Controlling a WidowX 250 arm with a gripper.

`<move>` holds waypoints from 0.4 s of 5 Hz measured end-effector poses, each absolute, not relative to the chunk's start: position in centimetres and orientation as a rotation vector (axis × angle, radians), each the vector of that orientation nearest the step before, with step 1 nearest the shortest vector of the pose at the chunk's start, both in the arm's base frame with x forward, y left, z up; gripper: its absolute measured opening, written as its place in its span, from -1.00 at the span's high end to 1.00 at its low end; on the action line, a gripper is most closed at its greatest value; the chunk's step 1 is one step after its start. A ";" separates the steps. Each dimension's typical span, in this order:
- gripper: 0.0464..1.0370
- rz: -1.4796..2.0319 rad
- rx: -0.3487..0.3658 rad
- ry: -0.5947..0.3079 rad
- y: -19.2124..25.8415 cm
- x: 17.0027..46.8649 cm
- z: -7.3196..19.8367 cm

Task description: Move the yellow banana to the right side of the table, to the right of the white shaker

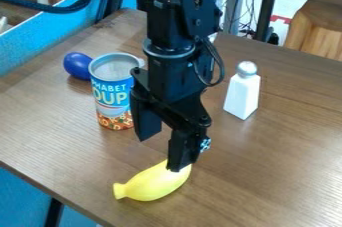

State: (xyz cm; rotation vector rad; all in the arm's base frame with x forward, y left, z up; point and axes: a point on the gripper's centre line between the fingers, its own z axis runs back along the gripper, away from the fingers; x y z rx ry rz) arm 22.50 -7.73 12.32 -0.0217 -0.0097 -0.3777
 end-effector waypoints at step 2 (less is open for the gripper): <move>-0.93 -0.373 0.006 0.012 -7.4 22.7 10.5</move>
